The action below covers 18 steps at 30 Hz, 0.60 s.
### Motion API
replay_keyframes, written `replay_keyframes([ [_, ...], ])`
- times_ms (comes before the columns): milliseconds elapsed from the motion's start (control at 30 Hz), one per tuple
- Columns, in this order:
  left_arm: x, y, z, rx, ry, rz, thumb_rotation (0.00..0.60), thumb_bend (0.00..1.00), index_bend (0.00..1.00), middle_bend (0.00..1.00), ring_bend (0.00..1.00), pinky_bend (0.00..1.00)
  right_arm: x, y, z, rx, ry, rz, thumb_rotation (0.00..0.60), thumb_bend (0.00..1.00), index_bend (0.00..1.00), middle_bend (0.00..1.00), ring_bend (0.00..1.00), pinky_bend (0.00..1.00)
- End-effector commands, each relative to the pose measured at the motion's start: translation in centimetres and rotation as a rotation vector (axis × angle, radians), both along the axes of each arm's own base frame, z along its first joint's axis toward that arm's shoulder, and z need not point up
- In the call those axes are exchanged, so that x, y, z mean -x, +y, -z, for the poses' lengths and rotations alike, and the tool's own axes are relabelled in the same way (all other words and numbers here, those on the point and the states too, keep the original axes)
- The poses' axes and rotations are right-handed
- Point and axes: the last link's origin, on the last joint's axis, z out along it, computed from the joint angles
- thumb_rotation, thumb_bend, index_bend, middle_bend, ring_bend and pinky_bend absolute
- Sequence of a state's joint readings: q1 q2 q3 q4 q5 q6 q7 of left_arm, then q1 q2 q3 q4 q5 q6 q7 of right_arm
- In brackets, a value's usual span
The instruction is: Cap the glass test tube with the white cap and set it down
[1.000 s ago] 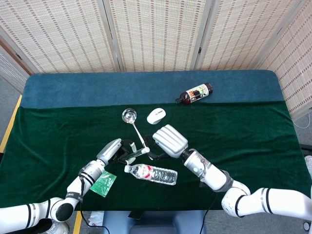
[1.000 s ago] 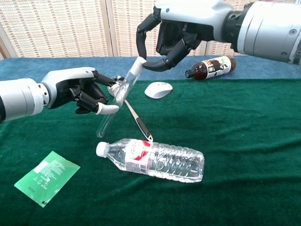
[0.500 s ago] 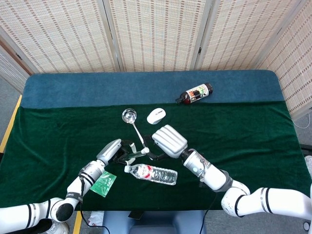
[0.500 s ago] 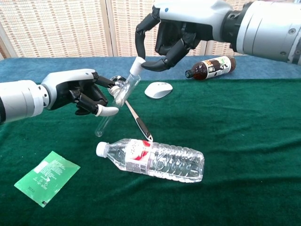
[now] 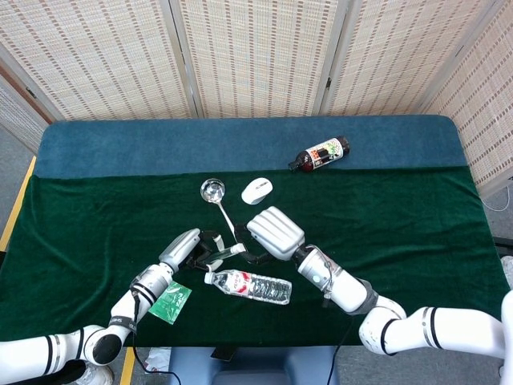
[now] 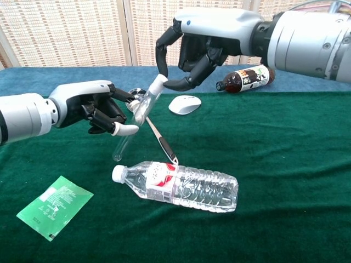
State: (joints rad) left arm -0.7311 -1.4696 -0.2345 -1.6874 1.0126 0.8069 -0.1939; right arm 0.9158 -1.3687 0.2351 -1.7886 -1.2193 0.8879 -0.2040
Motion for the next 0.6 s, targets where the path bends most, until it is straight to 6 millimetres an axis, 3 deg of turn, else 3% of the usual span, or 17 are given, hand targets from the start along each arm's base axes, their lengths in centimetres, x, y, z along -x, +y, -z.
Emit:
replay_keyframes([
  [33,0.0,0.1,-0.1,-0.001,0.000,-0.002,0.600,0.49,0.68,0.97,0.97,0.90,0.0,-0.1,0.1,0.003,0.008,0.001,0.521,0.64,0.72,1.00,1.00,1.00],
  [600,0.2,0.2,-0.5,-0.010,0.009,-0.003,0.600,0.50,0.68,0.97,0.97,0.90,-0.2,-0.3,1.6,0.004,0.054,-0.002,0.522,0.64,0.72,1.00,1.00,1.00],
])
